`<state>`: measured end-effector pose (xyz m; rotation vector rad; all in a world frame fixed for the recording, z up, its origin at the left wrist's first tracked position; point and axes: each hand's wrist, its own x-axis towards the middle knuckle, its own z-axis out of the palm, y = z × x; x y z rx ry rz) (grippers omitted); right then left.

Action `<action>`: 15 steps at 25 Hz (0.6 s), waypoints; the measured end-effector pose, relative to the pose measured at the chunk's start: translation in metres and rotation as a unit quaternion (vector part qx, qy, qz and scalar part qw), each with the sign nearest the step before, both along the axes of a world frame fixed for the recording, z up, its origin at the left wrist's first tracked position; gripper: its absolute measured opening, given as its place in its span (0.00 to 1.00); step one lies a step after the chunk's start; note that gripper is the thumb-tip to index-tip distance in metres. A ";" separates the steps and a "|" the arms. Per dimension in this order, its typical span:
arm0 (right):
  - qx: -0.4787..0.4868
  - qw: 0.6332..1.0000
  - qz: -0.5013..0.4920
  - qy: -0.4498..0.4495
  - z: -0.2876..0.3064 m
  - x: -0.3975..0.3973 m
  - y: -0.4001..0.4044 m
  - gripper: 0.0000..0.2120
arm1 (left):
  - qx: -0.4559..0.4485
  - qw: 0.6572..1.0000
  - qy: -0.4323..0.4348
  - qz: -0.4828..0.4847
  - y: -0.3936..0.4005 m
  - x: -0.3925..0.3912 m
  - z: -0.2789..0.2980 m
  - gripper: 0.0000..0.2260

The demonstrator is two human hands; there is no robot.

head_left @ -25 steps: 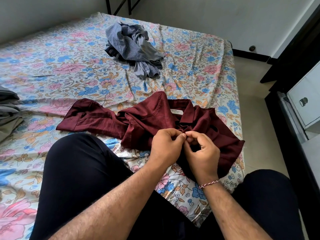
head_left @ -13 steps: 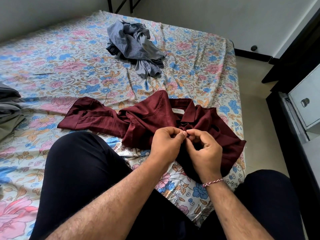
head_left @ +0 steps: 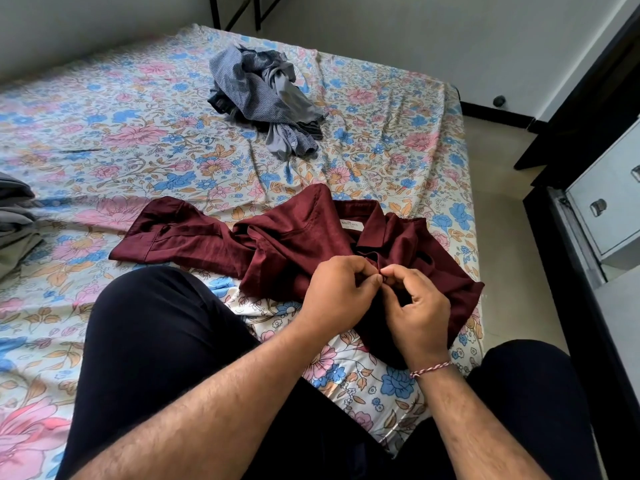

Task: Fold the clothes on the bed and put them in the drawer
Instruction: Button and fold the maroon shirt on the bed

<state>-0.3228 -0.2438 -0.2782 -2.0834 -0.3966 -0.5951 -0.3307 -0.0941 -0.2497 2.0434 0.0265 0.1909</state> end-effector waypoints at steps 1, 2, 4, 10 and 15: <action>-0.012 1.000 0.003 -0.011 0.001 -0.001 0.002 0.10 | -0.065 0.998 0.018 0.018 -0.002 0.000 -0.001 0.05; -0.020 1.000 0.006 -0.018 0.003 -0.001 0.004 0.09 | -0.120 0.991 0.040 0.038 -0.003 0.000 -0.003 0.06; -0.029 0.999 0.010 -0.022 0.005 0.000 0.009 0.08 | -0.152 0.984 0.063 0.067 -0.004 0.002 -0.006 0.07; -0.082 0.996 0.023 -0.010 -0.004 0.004 0.014 0.06 | -0.237 0.959 0.142 0.058 0.001 0.001 -0.006 0.07; -0.096 0.994 0.045 0.010 -0.008 0.008 0.011 0.04 | -0.278 0.941 0.185 0.055 0.003 0.002 -0.009 0.07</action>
